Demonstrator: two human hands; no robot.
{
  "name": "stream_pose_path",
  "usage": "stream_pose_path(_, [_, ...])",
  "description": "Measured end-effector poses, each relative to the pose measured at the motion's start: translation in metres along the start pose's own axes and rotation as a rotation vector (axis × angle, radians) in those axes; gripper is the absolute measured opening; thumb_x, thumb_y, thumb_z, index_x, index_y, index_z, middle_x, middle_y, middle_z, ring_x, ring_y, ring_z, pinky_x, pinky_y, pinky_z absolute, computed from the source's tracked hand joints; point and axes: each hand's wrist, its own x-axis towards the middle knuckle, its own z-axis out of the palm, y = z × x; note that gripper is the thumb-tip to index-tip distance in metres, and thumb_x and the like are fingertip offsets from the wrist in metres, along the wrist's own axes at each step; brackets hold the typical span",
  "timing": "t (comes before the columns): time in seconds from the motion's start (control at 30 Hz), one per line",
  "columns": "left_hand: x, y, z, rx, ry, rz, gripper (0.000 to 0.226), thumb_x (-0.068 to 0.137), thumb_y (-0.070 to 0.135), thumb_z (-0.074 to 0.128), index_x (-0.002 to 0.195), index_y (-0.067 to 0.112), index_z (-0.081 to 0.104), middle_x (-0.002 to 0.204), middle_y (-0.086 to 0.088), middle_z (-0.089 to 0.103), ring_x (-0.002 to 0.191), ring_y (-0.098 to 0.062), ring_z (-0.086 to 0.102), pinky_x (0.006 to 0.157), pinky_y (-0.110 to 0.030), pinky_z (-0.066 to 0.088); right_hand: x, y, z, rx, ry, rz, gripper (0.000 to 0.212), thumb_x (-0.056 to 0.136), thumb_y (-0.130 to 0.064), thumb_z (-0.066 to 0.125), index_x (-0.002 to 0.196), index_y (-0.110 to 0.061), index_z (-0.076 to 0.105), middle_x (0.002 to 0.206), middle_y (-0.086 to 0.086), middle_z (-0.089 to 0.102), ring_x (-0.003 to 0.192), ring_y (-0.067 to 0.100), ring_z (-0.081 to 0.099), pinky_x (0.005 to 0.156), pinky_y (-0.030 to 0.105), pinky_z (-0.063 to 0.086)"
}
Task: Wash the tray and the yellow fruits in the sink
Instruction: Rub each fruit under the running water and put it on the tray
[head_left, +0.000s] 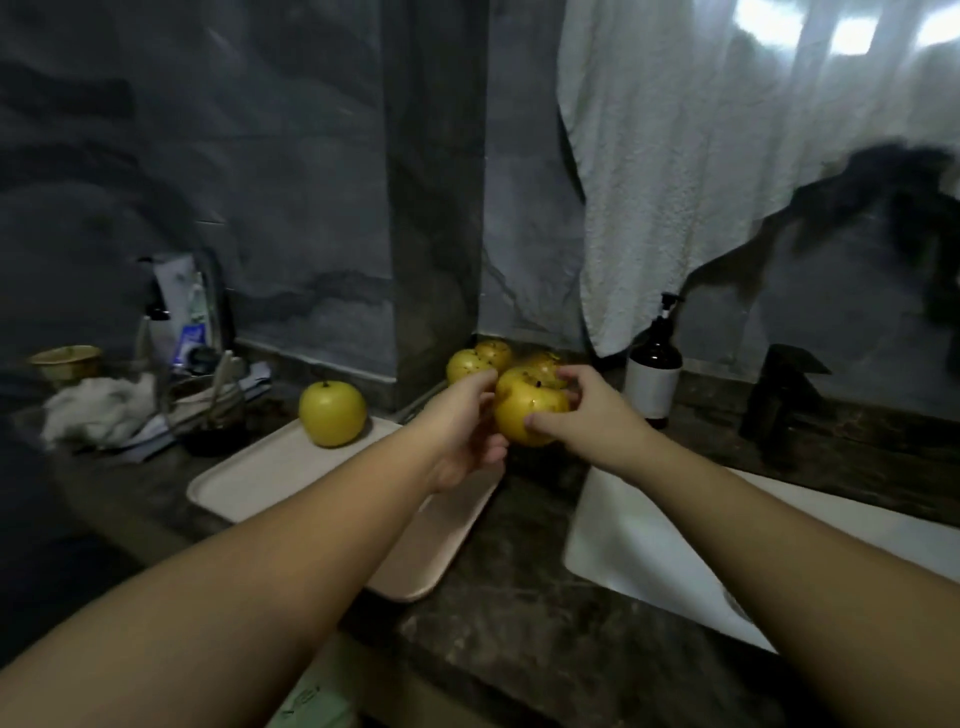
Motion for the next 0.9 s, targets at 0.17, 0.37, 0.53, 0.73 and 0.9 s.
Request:
stream_pose_path(0.17, [-0.01, -0.006, -0.075, -0.189, 0.128, 0.002, 0.039, 0.103, 0.046, 0.054, 0.095, 0.01, 0.066, 0.082, -0.011, 0.065, 0.067, -0.019, 0.061, 0.043, -0.021, 0.05, 0.016, -0.029, 0.067, -0.032, -0.081, -0.068, 0.085, 0.067, -0.048, 0.085, 0.144, -0.029, 0.054, 0.125, -0.006, 0.06, 0.106, 0.009, 0.056, 0.086, 0.023, 0.044])
stream_pose_path(0.37, [-0.016, -0.013, -0.124, -0.243, 0.254, 0.001, 0.037, 0.101, 0.043, 0.058, 0.11, 0.007, 0.067, 0.103, -0.012, 0.066, 0.082, -0.025, 0.061, 0.074, -0.032, 0.055, 0.024, -0.045, 0.123, -0.025, -0.122, -0.106, 0.072, 0.073, -0.04, 0.084, 0.139, -0.03, 0.056, 0.11, -0.015, 0.059, 0.089, 0.0, 0.057, 0.065, 0.009, 0.041])
stream_pose_path(0.53, [-0.012, -0.02, -0.145, -0.207, 0.305, 0.019, 0.039, 0.104, 0.045, 0.054, 0.107, 0.009, 0.068, 0.1, -0.014, 0.066, 0.082, -0.024, 0.06, 0.069, -0.03, 0.052, 0.029, -0.048, 0.151, -0.007, -0.107, -0.094, 0.069, 0.074, -0.039, 0.085, 0.136, -0.029, 0.058, 0.115, -0.011, 0.062, 0.102, 0.008, 0.059, 0.086, 0.027, 0.051])
stream_pose_path(0.73, [-0.01, -0.024, -0.156, -0.197, 0.284, -0.01, 0.044, 0.105, 0.047, 0.052, 0.117, 0.007, 0.063, 0.105, -0.018, 0.064, 0.091, -0.028, 0.065, 0.076, -0.034, 0.055, 0.031, -0.046, 0.161, -0.053, -0.107, -0.143, 0.069, 0.074, -0.038, 0.085, 0.136, -0.027, 0.057, 0.124, -0.006, 0.065, 0.107, 0.011, 0.061, 0.088, 0.027, 0.049])
stream_pose_path(0.9, [-0.009, -0.026, -0.158, -0.18, 0.25, -0.018, 0.045, 0.105, 0.048, 0.05, 0.119, 0.007, 0.061, 0.104, -0.017, 0.064, 0.091, -0.029, 0.067, 0.076, -0.035, 0.055, 0.027, -0.043, 0.158, -0.055, -0.109, -0.163, 0.068, 0.071, -0.035, 0.088, 0.131, -0.027, 0.057, 0.124, -0.003, 0.063, 0.107, 0.014, 0.062, 0.09, 0.033, 0.053])
